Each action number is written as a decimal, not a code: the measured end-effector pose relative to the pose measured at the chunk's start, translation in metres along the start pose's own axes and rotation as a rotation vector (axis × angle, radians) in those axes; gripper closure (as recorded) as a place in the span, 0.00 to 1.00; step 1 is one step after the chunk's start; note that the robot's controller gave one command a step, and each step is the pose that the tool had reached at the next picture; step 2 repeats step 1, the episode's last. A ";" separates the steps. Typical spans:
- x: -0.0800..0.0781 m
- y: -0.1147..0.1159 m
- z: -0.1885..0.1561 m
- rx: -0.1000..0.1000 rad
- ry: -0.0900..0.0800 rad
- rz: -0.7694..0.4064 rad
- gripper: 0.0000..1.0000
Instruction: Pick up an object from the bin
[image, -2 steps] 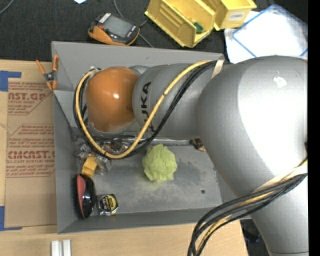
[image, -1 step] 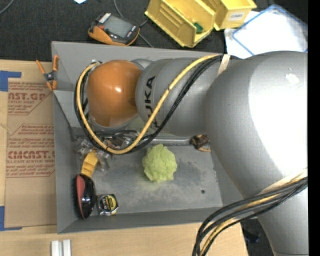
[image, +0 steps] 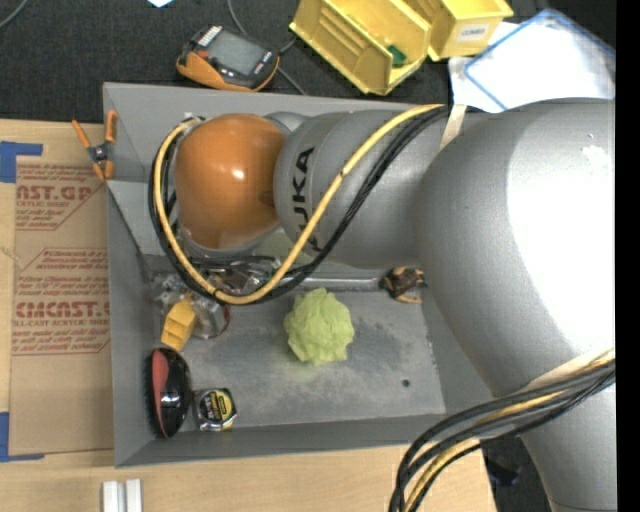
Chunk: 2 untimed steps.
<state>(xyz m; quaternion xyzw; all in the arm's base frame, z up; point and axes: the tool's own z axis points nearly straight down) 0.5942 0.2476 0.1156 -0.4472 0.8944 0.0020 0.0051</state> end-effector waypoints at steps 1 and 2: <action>0.001 0.002 -0.027 -0.005 0.007 0.000 1.00; 0.001 0.002 -0.027 -0.005 0.007 0.000 1.00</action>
Offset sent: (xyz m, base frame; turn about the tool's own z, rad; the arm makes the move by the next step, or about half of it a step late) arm -0.0016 -0.0002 0.0627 -0.0002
